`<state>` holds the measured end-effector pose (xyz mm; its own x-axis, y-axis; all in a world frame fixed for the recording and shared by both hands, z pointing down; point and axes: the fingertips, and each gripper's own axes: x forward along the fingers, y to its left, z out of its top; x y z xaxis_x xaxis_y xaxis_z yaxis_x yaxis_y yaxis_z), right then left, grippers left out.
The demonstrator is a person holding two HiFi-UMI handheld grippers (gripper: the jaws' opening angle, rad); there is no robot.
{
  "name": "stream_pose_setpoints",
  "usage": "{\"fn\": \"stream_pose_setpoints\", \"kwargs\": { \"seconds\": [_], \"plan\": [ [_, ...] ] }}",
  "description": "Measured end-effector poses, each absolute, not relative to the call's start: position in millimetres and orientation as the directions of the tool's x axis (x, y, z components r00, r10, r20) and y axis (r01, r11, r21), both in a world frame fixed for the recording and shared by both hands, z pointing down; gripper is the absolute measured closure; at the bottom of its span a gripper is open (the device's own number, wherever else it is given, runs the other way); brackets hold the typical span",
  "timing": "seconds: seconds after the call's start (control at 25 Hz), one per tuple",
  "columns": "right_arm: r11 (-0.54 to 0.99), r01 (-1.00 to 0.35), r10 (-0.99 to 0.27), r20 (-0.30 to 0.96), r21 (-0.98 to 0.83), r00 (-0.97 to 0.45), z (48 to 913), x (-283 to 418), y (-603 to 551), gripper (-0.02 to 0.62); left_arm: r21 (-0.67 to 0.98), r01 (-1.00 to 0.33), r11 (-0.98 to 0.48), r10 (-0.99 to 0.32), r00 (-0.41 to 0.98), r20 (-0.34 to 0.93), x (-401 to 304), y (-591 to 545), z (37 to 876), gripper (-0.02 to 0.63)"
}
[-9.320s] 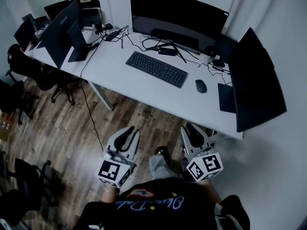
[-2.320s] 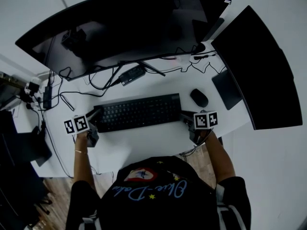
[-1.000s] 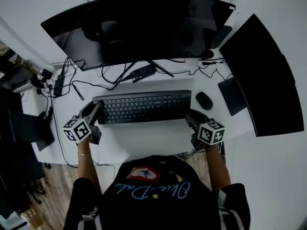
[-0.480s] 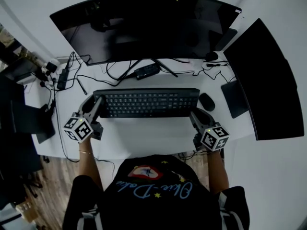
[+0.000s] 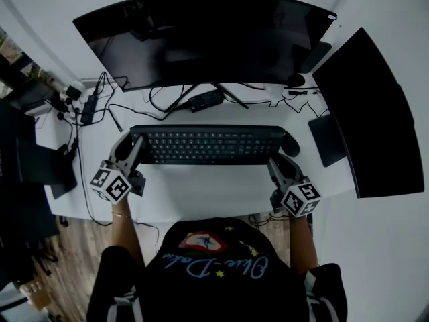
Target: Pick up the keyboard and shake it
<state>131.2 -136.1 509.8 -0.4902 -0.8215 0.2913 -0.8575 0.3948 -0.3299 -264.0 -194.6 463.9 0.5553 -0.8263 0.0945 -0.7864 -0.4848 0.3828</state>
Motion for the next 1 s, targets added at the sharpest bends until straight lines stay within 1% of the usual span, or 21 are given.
{"fn": "stream_pose_setpoints", "kwargs": {
  "seconds": [0.36,1.0],
  "plan": [
    [0.431,-0.861,-0.847,0.209,-0.268,-0.489,488,132,-133,0.511,0.324,-0.790,-0.521,-0.839,0.544,-0.022,-266,-182,437,0.466],
    [0.445,-0.864,-0.859,0.159,-0.237,-0.486,471,126,-121,0.509,0.278,-0.799,-0.533,-0.843,0.529,-0.097,-273,-162,413,0.466]
  ]
}}
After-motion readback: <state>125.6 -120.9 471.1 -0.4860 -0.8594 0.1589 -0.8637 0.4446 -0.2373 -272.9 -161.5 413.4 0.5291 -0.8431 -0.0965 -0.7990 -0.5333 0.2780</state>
